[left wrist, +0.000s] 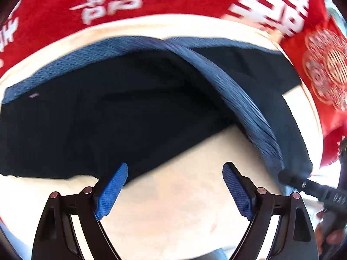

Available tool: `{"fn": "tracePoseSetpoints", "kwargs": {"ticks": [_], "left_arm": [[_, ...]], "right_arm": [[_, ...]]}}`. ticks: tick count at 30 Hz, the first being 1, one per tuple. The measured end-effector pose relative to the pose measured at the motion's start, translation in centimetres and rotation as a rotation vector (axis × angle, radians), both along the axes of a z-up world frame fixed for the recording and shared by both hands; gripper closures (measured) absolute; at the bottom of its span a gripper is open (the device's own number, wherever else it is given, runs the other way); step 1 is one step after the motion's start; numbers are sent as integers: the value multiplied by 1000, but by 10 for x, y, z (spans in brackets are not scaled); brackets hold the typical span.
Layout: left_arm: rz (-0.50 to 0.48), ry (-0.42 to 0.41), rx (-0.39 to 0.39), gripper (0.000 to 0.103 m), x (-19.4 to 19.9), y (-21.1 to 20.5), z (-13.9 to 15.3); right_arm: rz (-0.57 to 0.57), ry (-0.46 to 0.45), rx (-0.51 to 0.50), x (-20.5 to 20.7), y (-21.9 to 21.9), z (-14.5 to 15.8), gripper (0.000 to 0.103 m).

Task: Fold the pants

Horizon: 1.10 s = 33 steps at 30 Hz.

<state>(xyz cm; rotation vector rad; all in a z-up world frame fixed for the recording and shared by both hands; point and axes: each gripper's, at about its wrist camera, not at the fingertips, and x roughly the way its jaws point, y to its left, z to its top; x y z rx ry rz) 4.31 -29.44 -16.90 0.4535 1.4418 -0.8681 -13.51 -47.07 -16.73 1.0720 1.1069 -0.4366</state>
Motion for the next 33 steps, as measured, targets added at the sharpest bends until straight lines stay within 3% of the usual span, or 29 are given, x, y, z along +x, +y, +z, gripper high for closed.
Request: {"fn": "tracePoseSetpoints", "kwargs": {"ticks": [6, 10, 15, 19, 22, 26, 27, 28, 30, 32, 33], "left_arm": [[-68, 56, -35, 13, -44, -11, 4], [-98, 60, -69, 13, -53, -37, 9], [-66, 130, -79, 13, -59, -62, 0], [-50, 141, -52, 13, -71, -80, -8], [-39, 152, -25, 13, -79, -86, -17], [-19, 186, 14, 13, -87, -92, -28], [-14, 187, 13, 13, -89, -92, -28], [-14, 184, 10, 13, -91, -92, -28], [-20, 170, 13, 13, -95, -94, -28], [-20, 177, -1, 35, -97, -96, -26], [-30, 194, -5, 62, -97, -98, -26]], "right_arm": [[-181, 51, -47, -90, 5, -3, 37], [-263, 95, -93, -133, 1, -8, 37], [-333, 84, -16, -165, -15, -32, 37], [-270, 31, 66, -166, -22, -47, 39], [-195, -35, 137, -164, -27, -52, 52], [-144, -116, 200, -155, -35, -55, 58], [-130, -129, 223, -152, -37, -57, 65], [-120, -134, 239, -150, -40, -60, 80], [-113, -149, 279, -148, -44, -62, 100], [-106, -181, 294, -144, -49, -52, 100], [-88, -197, 291, -143, -50, -44, 100]]}}
